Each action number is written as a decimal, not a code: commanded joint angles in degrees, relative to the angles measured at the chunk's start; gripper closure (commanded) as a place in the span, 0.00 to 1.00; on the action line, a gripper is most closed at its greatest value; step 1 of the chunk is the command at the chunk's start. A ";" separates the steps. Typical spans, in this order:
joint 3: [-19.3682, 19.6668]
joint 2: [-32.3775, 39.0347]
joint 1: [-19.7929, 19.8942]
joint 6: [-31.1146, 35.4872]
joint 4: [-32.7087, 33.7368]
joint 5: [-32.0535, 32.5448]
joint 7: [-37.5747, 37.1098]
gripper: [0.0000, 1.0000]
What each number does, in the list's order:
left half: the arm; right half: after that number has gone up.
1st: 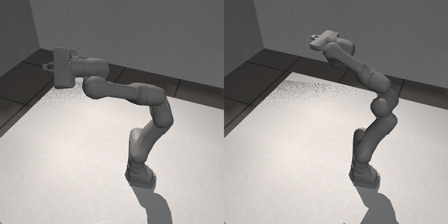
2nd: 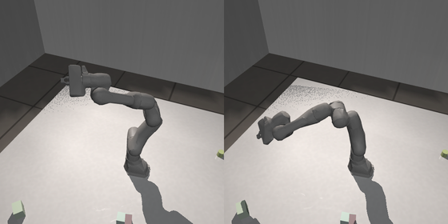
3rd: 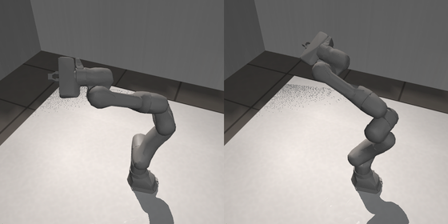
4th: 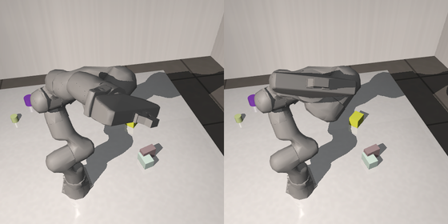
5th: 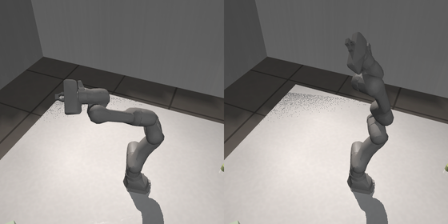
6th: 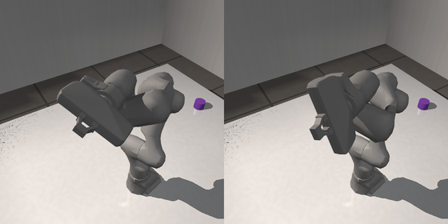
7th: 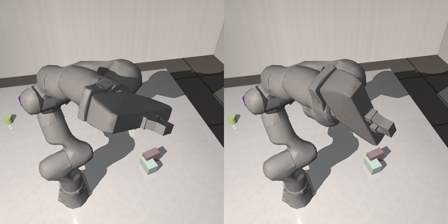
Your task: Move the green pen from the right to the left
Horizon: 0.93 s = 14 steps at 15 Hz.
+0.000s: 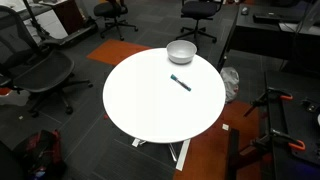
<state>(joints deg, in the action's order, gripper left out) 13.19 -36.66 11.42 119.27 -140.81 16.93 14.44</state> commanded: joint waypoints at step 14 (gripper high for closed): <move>-2.03 5.83 -2.54 7.41 -2.73 -1.97 -3.54 0.00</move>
<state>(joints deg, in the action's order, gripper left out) 12.22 -33.57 9.64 122.59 -142.29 16.28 13.21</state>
